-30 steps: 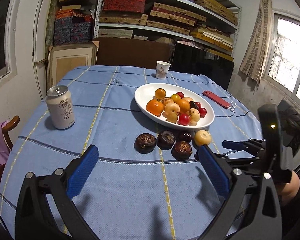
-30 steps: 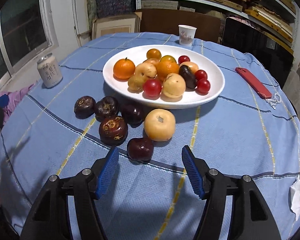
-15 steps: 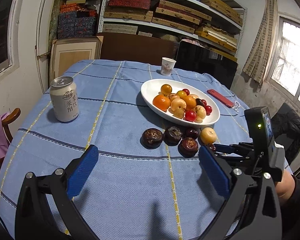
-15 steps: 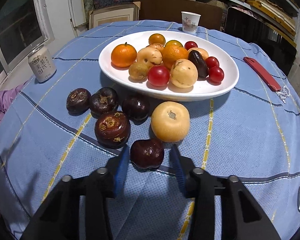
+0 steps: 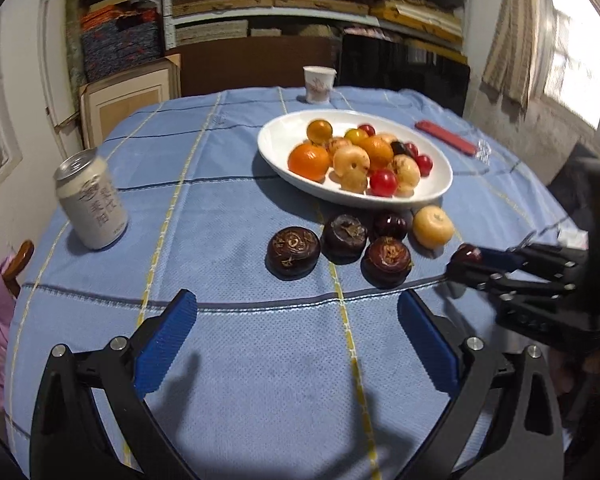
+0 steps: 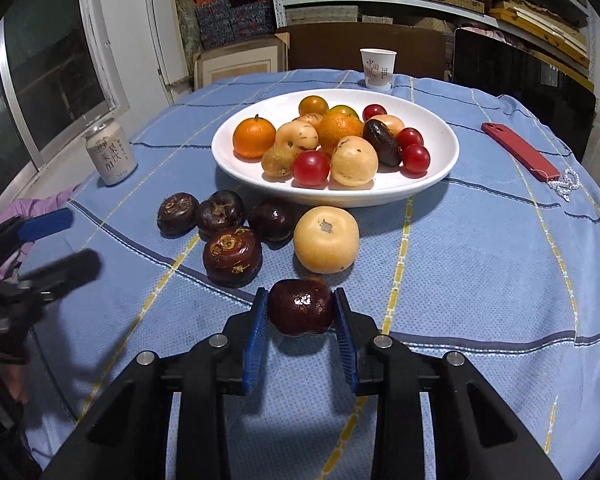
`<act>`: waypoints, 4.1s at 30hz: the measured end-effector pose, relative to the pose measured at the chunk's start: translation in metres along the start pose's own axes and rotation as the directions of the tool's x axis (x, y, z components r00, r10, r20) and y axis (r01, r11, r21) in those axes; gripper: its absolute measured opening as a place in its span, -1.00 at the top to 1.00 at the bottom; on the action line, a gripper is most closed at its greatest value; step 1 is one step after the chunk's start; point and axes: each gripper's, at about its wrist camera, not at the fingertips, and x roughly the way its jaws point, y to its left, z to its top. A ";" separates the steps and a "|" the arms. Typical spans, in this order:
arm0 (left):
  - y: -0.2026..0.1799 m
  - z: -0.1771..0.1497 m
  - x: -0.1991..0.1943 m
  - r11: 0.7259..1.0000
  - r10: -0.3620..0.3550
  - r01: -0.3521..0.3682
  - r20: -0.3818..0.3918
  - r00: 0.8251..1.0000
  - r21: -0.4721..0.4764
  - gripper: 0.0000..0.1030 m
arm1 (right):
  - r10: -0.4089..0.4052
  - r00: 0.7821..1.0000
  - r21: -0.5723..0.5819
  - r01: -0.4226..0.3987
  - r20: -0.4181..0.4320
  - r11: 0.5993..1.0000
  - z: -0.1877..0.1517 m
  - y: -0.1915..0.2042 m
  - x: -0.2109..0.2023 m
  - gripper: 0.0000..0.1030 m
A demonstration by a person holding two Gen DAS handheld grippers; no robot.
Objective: Organize fruits
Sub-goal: 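Grasp a dark brown fruit with the right gripper while the left grasps another, then carry both dark brown fruits onto the white plate and open both grippers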
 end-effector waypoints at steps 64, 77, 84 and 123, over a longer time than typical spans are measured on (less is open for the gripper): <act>-0.049 0.030 -0.096 0.998 -0.032 0.018 0.242 0.970 0.058 0.20 | -0.035 0.961 -0.054 0.052 0.274 0.997 0.012 0.009 -0.139 0.36; -0.051 0.027 -0.101 0.998 -0.025 0.012 0.247 0.969 0.055 0.20 | -0.038 0.959 -0.054 0.055 0.281 0.997 0.008 0.009 -0.147 0.36; -0.051 0.031 -0.093 0.998 -0.020 0.006 0.243 0.970 0.060 0.20 | -0.046 0.963 -0.036 0.057 0.264 0.998 0.011 0.001 -0.137 0.36; 0.007 0.152 0.080 0.999 0.041 -0.035 0.157 0.987 -0.040 -0.86 | -0.020 0.990 0.004 0.019 0.139 1.000 0.143 -0.073 0.025 -0.11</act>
